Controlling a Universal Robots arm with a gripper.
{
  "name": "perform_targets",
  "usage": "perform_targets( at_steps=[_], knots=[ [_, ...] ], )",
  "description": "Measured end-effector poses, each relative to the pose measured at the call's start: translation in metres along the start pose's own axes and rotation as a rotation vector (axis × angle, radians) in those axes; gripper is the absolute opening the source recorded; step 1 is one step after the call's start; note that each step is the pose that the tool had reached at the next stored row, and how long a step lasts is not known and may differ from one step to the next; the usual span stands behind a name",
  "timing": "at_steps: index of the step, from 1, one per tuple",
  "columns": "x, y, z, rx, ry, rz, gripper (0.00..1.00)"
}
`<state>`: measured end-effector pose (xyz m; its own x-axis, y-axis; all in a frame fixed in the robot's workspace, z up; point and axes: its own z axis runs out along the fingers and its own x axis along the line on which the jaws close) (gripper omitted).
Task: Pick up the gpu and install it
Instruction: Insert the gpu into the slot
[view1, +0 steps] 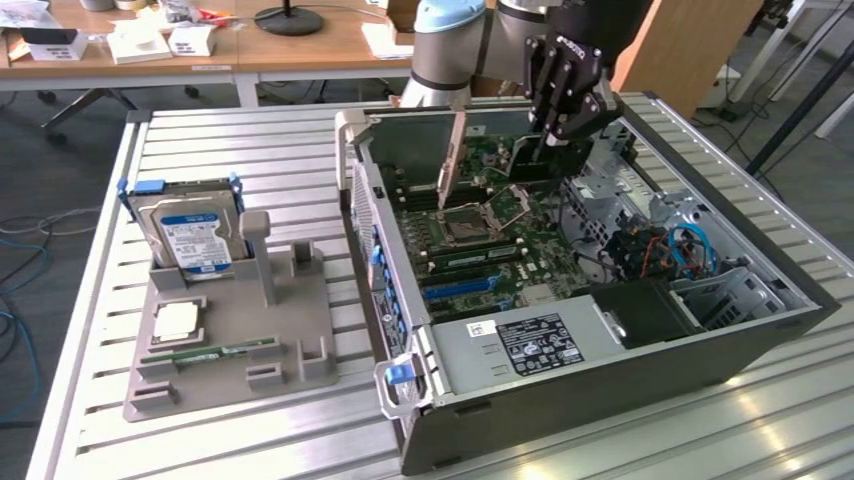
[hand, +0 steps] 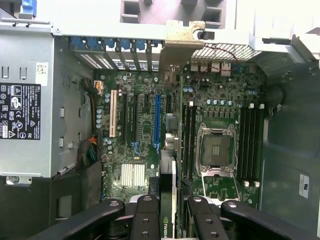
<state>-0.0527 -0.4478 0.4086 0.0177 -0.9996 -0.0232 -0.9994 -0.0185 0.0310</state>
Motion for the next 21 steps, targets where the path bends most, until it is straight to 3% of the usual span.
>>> perform_targets(
  at_steps=[15, 21],
  knots=[
    [0.0, -0.0007, 0.0212, 0.0001, -0.0002, -0.005, 0.26],
    [0.001, -0.0007, 0.0214, 0.0001, -0.0001, -0.005, 0.26]
  ],
)
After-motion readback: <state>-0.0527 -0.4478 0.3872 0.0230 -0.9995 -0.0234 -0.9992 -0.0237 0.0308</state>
